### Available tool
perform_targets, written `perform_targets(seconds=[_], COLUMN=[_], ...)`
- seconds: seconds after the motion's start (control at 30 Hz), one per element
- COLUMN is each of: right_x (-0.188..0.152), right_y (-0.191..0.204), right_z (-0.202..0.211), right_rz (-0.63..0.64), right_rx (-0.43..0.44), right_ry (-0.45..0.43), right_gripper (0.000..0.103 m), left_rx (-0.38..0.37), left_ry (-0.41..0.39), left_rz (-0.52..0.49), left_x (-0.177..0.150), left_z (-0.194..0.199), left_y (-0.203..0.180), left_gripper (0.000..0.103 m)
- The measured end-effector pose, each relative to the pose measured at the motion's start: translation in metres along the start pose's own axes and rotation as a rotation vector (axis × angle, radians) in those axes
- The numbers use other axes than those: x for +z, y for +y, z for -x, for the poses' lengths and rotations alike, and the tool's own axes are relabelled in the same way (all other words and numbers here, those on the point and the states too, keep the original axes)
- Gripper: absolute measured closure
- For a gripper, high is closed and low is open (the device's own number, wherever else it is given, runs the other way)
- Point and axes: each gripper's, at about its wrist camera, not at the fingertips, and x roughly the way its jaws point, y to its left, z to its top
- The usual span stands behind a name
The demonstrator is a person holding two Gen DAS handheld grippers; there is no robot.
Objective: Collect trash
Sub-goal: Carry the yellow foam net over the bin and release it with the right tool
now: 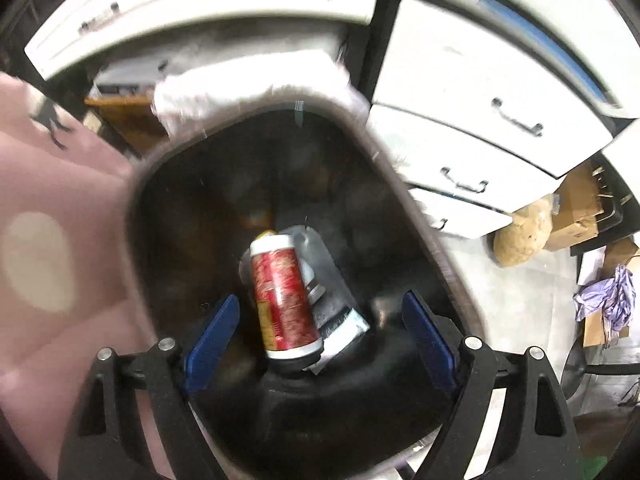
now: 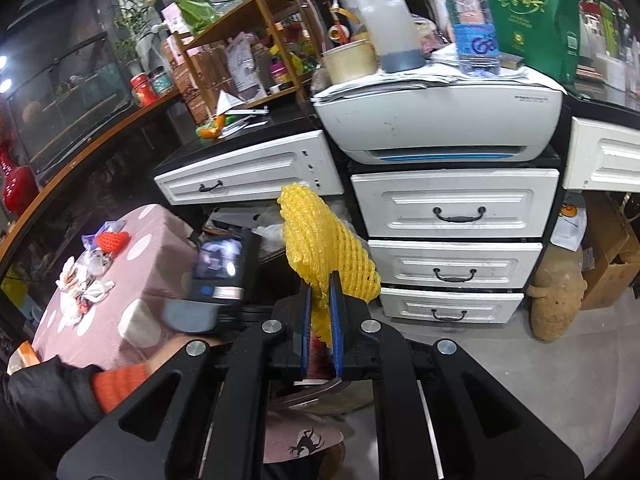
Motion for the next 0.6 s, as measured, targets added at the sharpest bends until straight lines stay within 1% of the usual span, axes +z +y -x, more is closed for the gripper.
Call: perform_targets(seconds=[0.03,0.17,0.3,0.37,0.5,0.6], right_x=[0.0,-0.003,-0.01,-0.013,-0.02,-0.025], right_y=[-0.004,-0.012,-0.005,0.002,0.02,0.037], right_z=[-0.001,-0.009,-0.023,-0.031,-0.048,-0.062], right_rz=[-0.009,-0.029,-0.013,0.003,0.052,0.095], right_rx=[-0.01,-0.028,-0.019,-0.01,0.024,0.05], right_ry=[0.002,0.029,0.079,0.103,0.167,0.213], right_gripper=[0.094,0.094,0.094,0.094,0.094,0.094], left_rx=[-0.003,-0.059,-0.132,-0.151,-0.165,-0.173], left_ry=[-0.023,-0.124,-0.215,-0.256,-0.327,-0.348], left_rz=[-0.007,-0.067,-0.089,-0.103,-0.147,-0.157], left_x=[0.0,-0.012,-0.028,-0.037,-0.057,-0.068], left_z=[0.011,0.067,0.117,0.138,0.169,0.18], left_y=[-0.003,-0.009,-0.007,-0.002,0.007,0.02], left_gripper=[0.021,0.02,0.016,0.015,0.013,0.013])
